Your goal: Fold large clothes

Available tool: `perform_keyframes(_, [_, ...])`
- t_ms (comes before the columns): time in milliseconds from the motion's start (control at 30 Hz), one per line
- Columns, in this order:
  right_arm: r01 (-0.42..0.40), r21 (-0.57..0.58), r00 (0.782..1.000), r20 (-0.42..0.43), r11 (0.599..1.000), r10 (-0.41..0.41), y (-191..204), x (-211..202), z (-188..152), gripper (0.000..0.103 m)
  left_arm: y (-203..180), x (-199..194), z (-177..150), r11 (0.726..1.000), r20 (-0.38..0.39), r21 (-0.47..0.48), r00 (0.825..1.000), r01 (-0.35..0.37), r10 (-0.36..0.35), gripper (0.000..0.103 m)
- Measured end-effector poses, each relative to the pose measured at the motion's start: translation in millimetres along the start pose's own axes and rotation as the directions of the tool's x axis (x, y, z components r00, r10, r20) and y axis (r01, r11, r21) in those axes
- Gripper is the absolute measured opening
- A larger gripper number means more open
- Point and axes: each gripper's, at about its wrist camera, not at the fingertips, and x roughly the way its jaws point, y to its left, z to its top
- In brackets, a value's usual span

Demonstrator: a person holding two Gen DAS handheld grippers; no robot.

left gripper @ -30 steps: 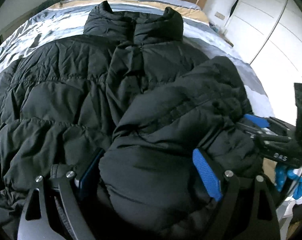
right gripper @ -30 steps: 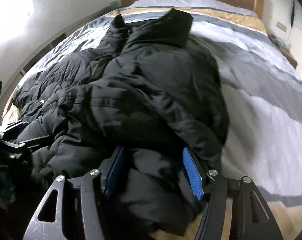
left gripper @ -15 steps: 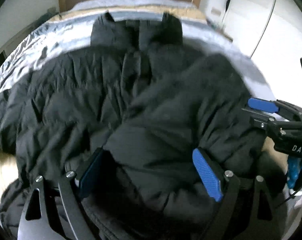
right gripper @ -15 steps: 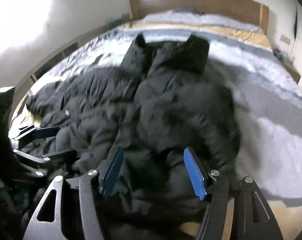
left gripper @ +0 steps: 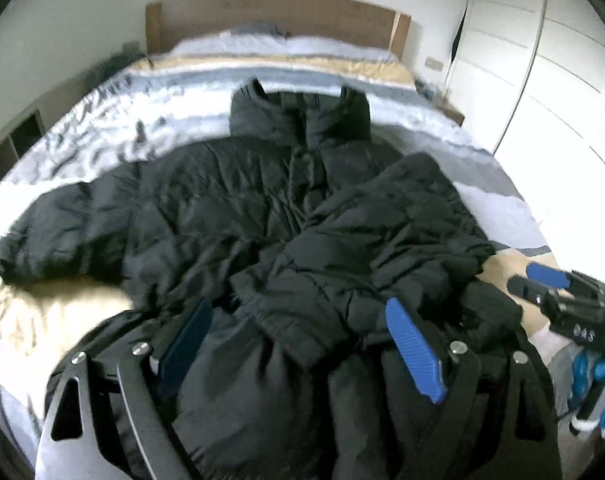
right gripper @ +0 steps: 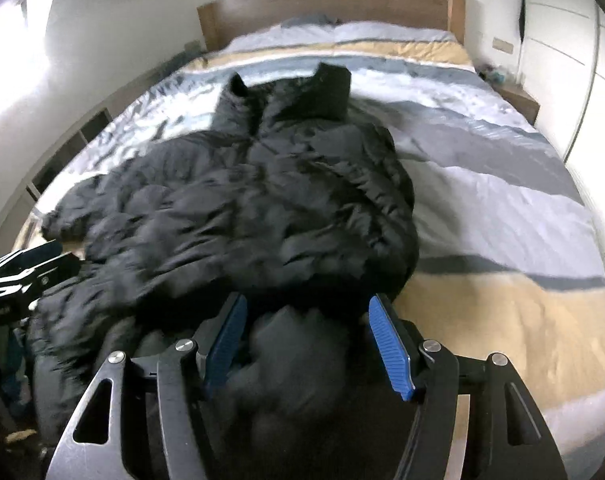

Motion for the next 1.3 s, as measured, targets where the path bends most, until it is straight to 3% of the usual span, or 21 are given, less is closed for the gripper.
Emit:
perform_keyframes(200, [0.043,0.006,0.997,0.062,0.999,-0.044,49,-56,-44,0.063,14,-70,-24,0.999,0.096,0.041,0.995,0.000,-0.004,0.089])
perform_keyframes(367, [0.107,-0.010,0.989,0.108,0.994,-0.105,86,-95,-70,0.066,37,-118,-46,0.998,0.119,0.054,0.992,0.035,-0.042,0.089])
perform_keyframes(633, [0.183,-0.042,0.967,0.186,0.982,-0.173,125,-148,-93,0.071,99,-166,-76,0.999,0.156,-0.019,0.987,0.037,-0.034,0.089])
perform_keyframes(867, [0.191,-0.076,0.958,0.233,0.979,-0.169,143,-171,-93,0.072,163,-172,-76,0.987,0.147,-0.157,0.989,0.022,0.001,0.089])
perform_keyframes(1000, [0.178,-0.068,0.958,0.242,0.982,-0.157,143,-166,-83,0.078,208,-163,-76,0.970,0.133,-0.243,0.990,-0.010,0.044,0.089])
perform_keyframes(1167, [0.189,-0.060,0.964,0.201,0.980,-0.174,135,-140,-74,0.078,272,-136,-82,0.929,0.067,-0.362,0.992,-0.075,0.106,0.089])
perform_keyframes(1300, [0.196,-0.021,0.969,0.156,0.980,-0.190,121,-118,-67,0.078,329,-107,-93,0.879,0.008,-0.464,0.992,-0.110,0.128,0.089])
